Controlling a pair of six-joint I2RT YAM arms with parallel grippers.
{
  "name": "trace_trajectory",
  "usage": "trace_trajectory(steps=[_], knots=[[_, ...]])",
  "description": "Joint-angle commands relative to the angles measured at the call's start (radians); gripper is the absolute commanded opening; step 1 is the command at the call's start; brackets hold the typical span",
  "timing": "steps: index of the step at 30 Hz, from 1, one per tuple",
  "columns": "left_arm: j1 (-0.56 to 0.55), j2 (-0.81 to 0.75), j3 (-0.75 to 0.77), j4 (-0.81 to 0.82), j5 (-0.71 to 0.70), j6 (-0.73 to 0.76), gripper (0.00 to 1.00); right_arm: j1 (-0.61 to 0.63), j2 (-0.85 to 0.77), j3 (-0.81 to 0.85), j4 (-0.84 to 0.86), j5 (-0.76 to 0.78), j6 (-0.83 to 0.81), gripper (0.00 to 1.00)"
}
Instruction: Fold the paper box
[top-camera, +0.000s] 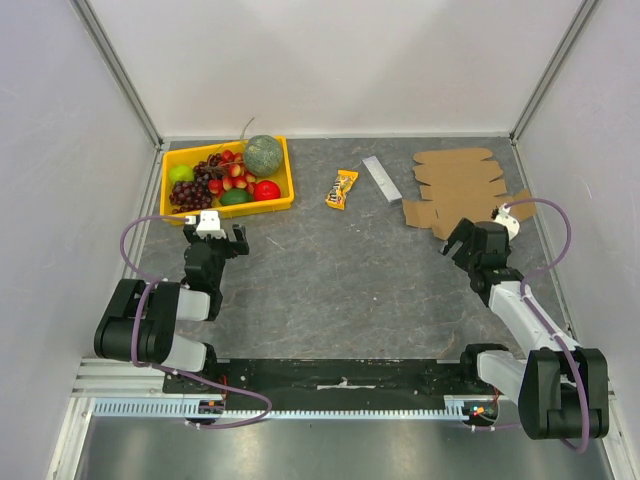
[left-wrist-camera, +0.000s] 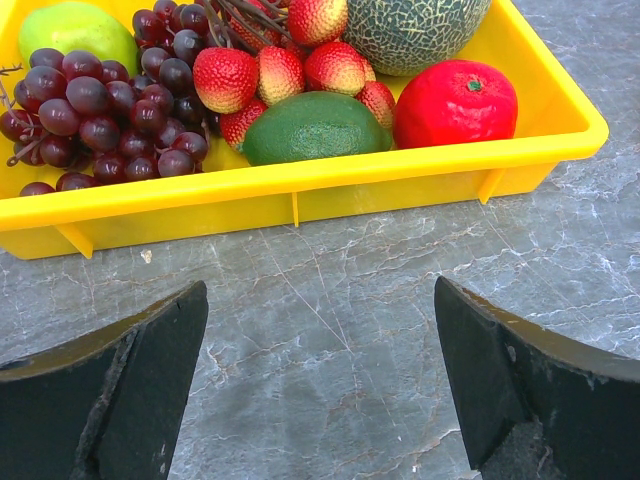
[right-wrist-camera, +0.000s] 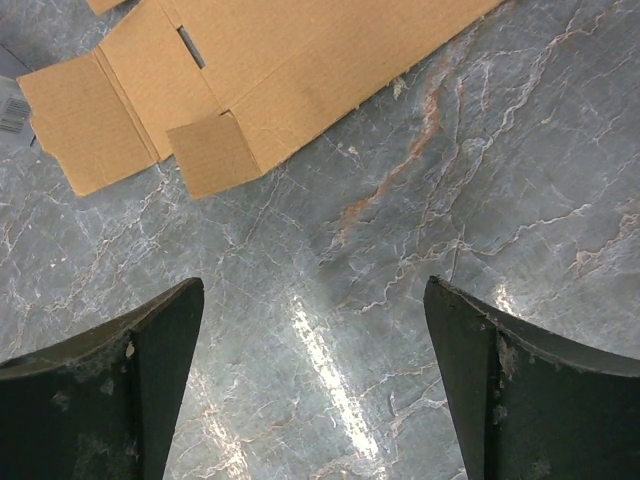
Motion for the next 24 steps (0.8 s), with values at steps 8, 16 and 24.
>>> trace_trajectory(steps=[8,16,24], knots=[[0.001,0.0,0.017,0.031,-0.002,0.041,1.0,-0.004,-0.029,-0.023,0.055,-0.015,-0.001,0.98],[0.002,0.002,0.017,0.031,-0.001,0.043,1.0,-0.004,-0.027,-0.029,0.058,-0.007,0.011,0.98],[0.001,0.002,0.017,0.031,0.001,0.041,1.0,-0.037,-0.041,-0.032,0.051,-0.01,0.039,0.98]])
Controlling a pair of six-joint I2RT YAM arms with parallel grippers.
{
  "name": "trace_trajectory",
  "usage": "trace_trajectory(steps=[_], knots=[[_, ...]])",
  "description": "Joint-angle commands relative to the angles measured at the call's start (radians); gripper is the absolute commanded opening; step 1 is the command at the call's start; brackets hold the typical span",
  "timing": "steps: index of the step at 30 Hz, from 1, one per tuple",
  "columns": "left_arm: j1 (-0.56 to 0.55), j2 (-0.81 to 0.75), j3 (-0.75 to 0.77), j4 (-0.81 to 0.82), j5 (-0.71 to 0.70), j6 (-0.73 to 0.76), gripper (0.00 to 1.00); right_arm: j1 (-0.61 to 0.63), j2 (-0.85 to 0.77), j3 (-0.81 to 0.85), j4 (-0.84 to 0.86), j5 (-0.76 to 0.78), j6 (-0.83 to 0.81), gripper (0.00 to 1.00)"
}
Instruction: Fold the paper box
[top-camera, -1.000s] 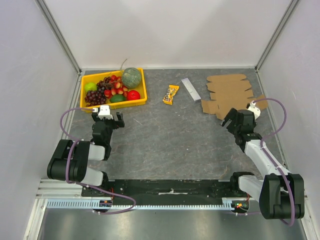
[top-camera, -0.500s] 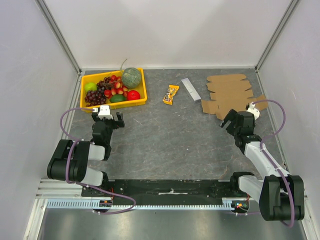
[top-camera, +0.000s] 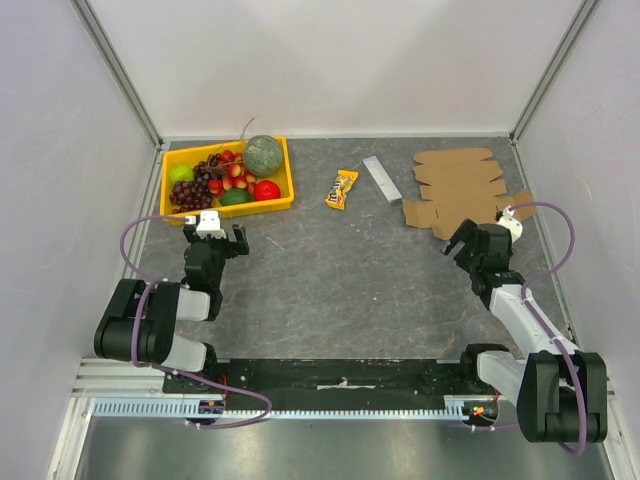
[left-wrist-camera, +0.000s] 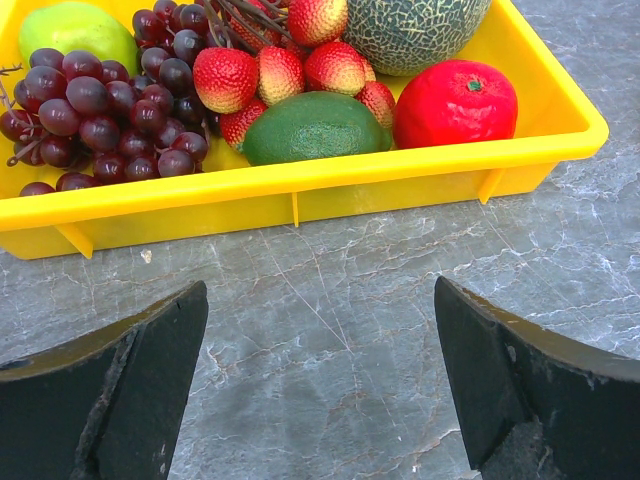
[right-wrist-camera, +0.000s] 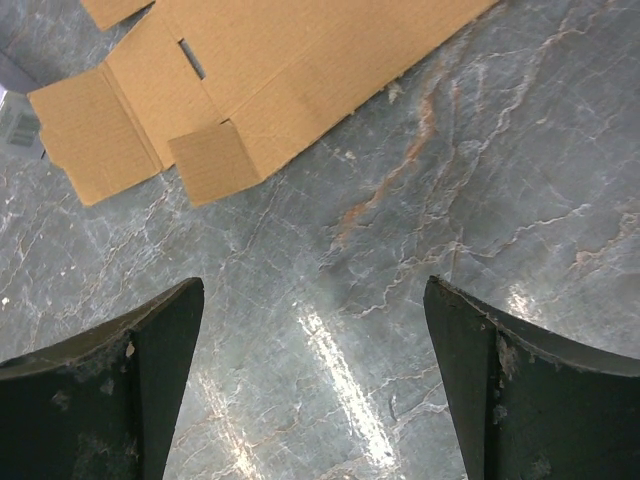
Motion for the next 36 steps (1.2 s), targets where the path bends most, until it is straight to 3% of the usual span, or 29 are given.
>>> trace_trajectory(steps=[1,36], knots=[[0.002,0.002,0.017,0.032,-0.002,0.041,1.0,-0.028,-0.024,-0.007,0.02,0.005,0.024,0.98],[0.002,0.0,0.017,0.032,-0.002,0.041,1.0,-0.042,0.005,-0.046,0.024,-0.012,0.022,0.98]])
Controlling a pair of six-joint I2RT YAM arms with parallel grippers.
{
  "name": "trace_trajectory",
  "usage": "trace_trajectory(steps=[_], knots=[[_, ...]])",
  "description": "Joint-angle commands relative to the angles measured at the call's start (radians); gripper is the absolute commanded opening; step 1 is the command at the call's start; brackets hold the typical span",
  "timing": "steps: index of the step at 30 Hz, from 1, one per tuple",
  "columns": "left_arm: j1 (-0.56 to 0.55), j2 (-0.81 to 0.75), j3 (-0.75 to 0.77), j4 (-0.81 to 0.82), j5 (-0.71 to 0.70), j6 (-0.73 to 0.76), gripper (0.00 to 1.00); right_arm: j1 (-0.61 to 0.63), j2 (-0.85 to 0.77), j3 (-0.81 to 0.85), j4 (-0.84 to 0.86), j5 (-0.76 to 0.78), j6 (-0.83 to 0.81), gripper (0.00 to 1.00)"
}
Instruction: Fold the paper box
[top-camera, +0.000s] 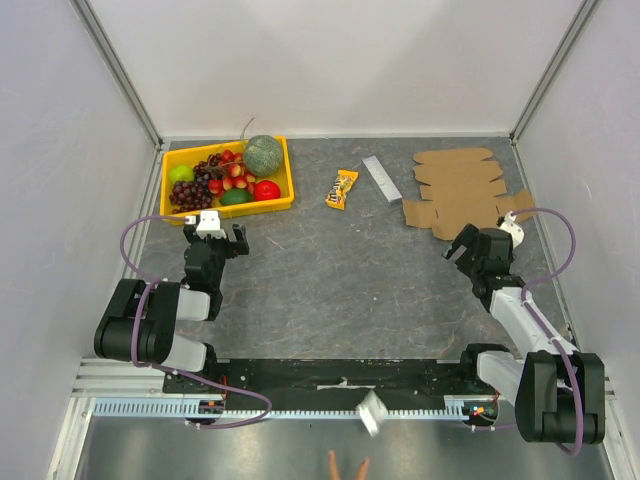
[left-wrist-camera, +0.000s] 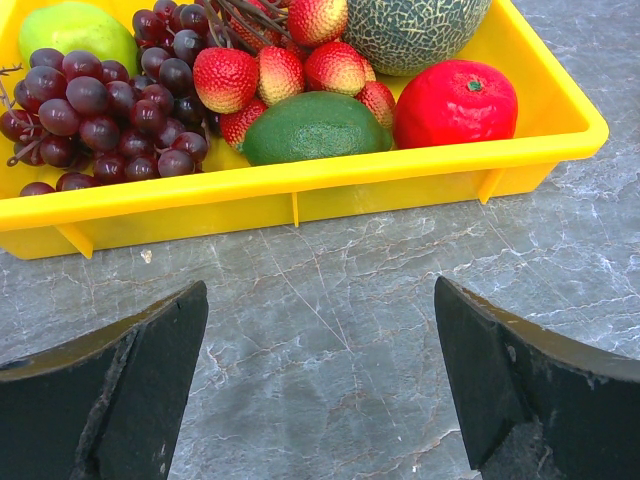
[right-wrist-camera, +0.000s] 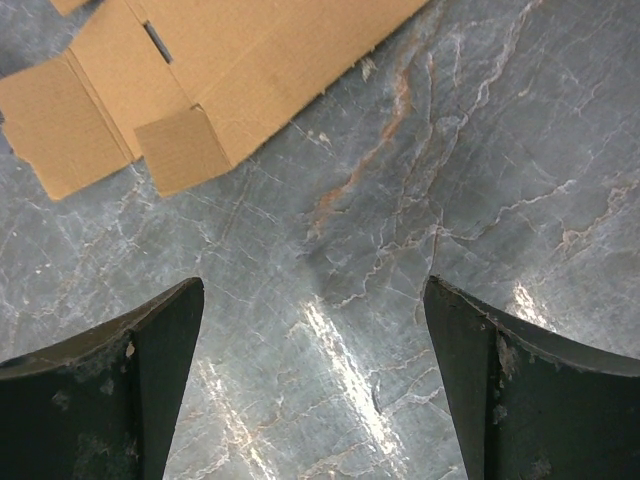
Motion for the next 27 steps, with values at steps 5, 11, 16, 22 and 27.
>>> trace_trajectory(steps=[5,11,16,22,27], knots=[[0.003,0.002,0.017,0.03,-0.001,0.043,1.0,-0.005,0.018,-0.03,0.029,-0.005,0.009,0.98],[0.002,0.0,0.017,0.031,-0.001,0.041,1.0,-0.006,0.018,-0.017,0.003,0.03,0.005,0.98],[0.002,0.0,0.017,0.031,-0.002,0.043,1.0,-0.011,-0.028,0.022,-0.042,0.07,0.029,0.98],[0.003,0.0,0.017,0.031,-0.001,0.041,1.0,-0.037,0.043,0.061,-0.003,0.021,0.101,0.98],[0.002,0.0,0.017,0.032,0.001,0.041,1.0,-0.136,0.12,0.075,0.052,-0.097,0.135,0.98]])
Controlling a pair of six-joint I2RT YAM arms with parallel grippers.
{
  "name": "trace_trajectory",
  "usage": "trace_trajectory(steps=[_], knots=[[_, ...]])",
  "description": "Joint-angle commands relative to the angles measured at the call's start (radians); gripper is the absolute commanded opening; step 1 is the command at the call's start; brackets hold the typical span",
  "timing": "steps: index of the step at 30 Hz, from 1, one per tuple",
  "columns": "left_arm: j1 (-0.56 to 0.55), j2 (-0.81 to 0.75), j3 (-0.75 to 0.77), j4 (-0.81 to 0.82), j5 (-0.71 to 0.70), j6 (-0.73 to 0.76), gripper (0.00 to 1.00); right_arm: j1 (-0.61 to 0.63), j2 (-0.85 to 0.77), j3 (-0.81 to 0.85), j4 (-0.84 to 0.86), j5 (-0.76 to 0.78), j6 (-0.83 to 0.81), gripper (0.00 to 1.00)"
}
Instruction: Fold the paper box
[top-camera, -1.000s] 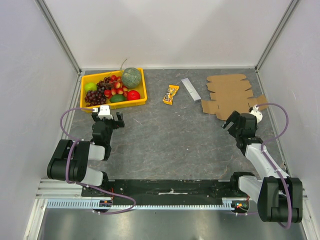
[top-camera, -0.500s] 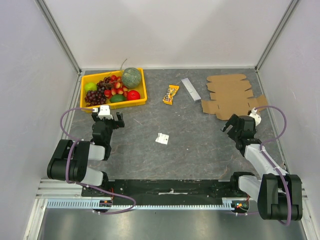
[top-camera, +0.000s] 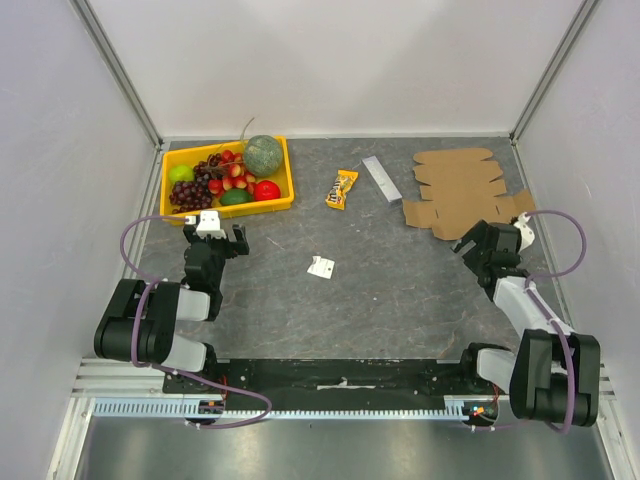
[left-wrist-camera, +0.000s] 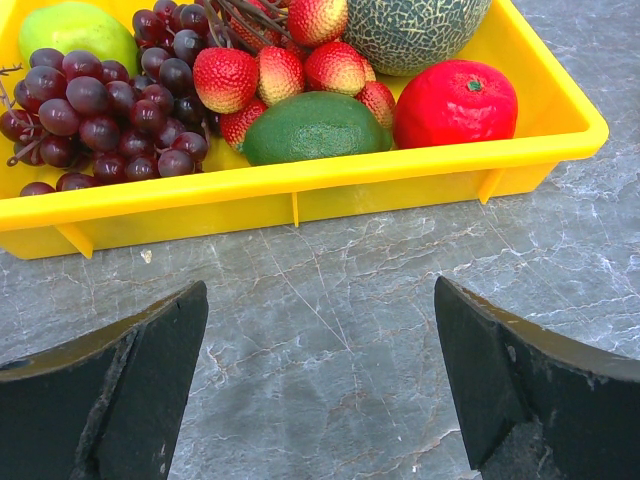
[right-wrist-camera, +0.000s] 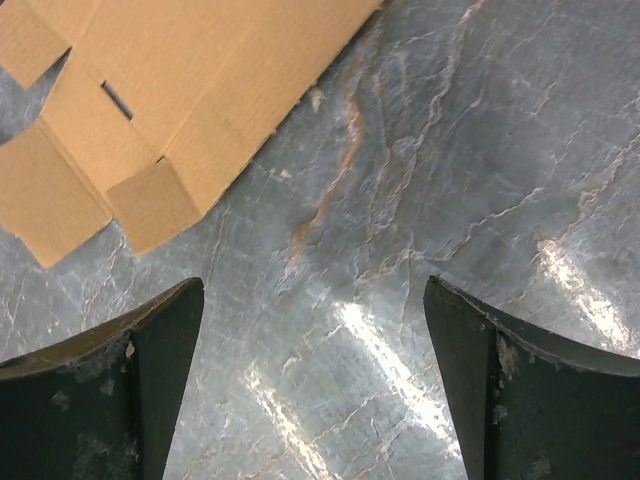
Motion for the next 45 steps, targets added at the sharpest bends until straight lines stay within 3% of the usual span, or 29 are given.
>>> trace_trajectory(steps=[1,9,14,30,45], knots=[[0.002,0.0,0.017,0.033,0.001,0.041,1.0,-0.094,0.046,0.03,0.082,-0.119,0.062,0.98],[0.003,0.002,0.017,0.032,-0.002,0.041,1.0,-0.295,0.162,0.042,0.147,-0.366,0.08,0.98],[0.003,0.002,0.017,0.032,-0.001,0.041,1.0,-0.351,0.197,0.025,0.188,-0.437,0.103,0.98],[0.003,0.0,0.018,0.032,-0.001,0.041,1.0,-0.359,0.237,-0.005,0.247,-0.42,0.165,0.94],[0.003,0.002,0.02,0.03,0.001,0.041,1.0,-0.359,0.424,-0.076,0.506,-0.377,0.378,0.85]])
